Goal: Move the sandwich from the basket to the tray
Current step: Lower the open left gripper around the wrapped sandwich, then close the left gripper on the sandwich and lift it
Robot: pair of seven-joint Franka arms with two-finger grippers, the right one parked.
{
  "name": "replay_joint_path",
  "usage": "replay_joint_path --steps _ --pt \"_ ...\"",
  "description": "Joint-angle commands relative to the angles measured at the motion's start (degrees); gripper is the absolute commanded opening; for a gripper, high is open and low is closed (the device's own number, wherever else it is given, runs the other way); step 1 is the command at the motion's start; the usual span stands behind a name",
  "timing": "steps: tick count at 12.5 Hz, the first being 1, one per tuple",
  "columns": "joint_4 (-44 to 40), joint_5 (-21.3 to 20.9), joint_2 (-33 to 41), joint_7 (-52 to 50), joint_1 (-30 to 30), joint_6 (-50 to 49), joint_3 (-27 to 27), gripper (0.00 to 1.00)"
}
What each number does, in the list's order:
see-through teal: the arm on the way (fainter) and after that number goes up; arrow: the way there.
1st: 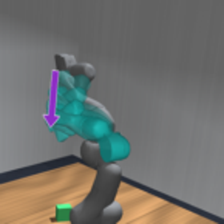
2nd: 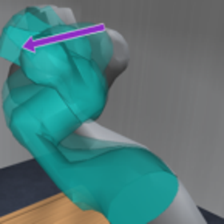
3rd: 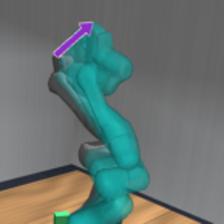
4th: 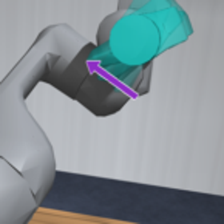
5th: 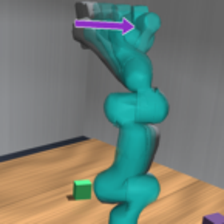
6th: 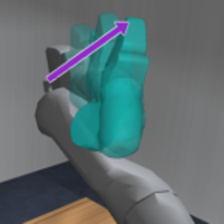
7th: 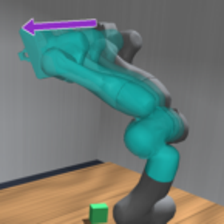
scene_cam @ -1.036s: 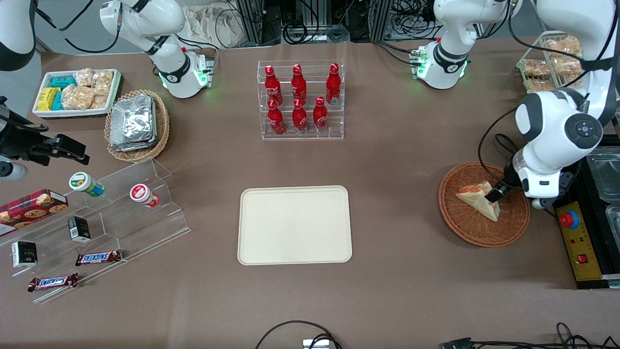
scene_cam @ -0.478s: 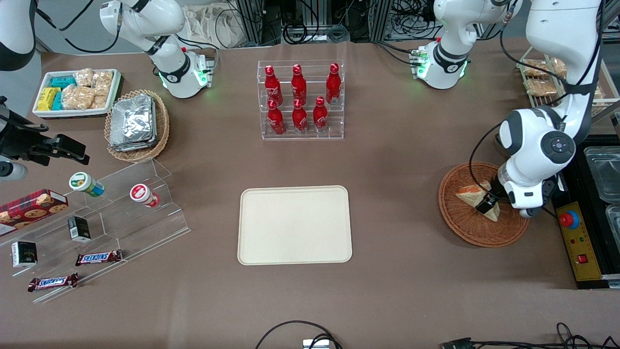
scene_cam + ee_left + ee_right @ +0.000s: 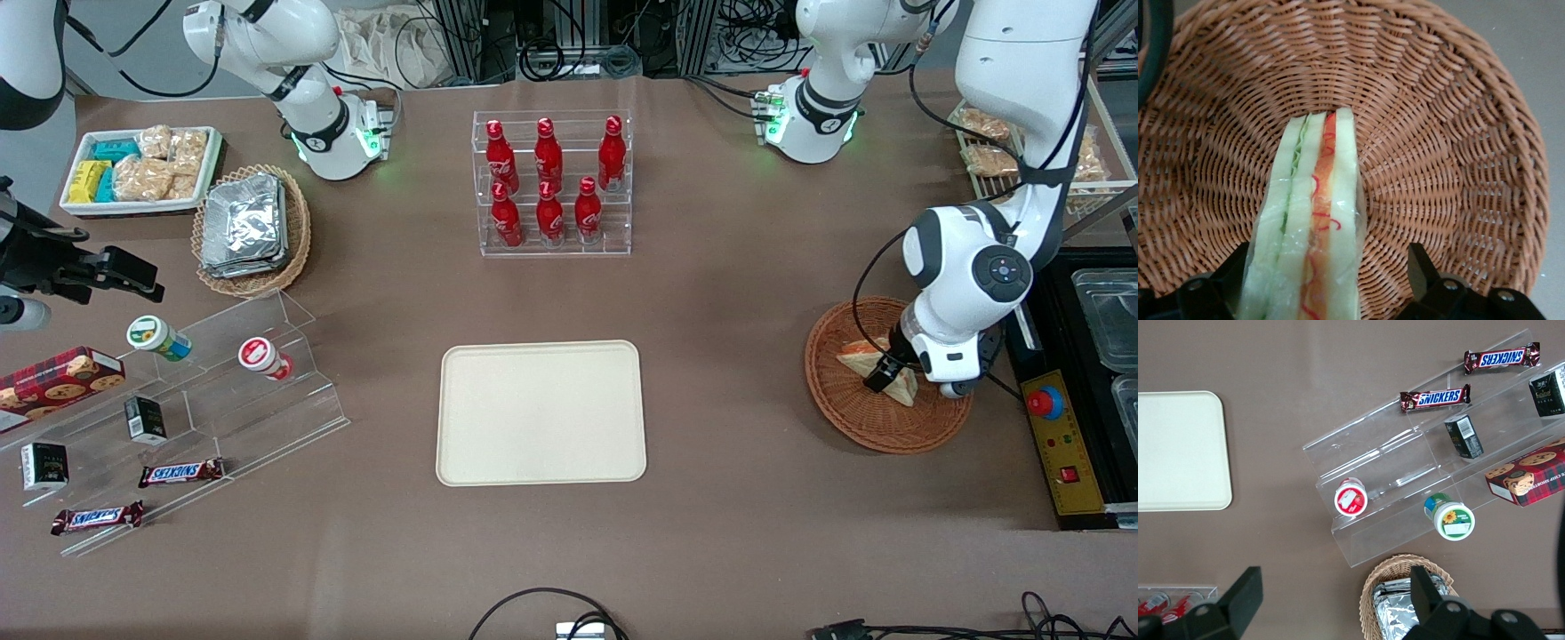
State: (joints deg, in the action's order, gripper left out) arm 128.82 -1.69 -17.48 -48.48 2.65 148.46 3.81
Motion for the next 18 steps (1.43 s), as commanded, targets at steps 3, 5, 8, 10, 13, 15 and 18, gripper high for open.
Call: replay_joint_path --steps 3,5,8,10,13,15,18 --pt "1.8 -0.7 0.3 0.0 0.1 2.2 -0.1 0.45" --pt "2.2 -0.9 0.5 0.9 0.2 2.5 -0.1 0.33" --pt "3.1 -0.9 2.4 8.0 -0.3 0.8 -0.1 0.28" --pt "2.8 -0.9 4.9 11.7 -0.1 -3.1 -0.1 0.28" --pt "2.0 -0.9 8.1 20.1 0.2 -6.9 -1.3 0.28" --pt "0.0 -0.9 8.9 24.6 0.2 -9.6 -3.2 0.28" --pt "-4.9 -0.9 9.4 29.7 0.2 -14.9 -6.2 0.32"
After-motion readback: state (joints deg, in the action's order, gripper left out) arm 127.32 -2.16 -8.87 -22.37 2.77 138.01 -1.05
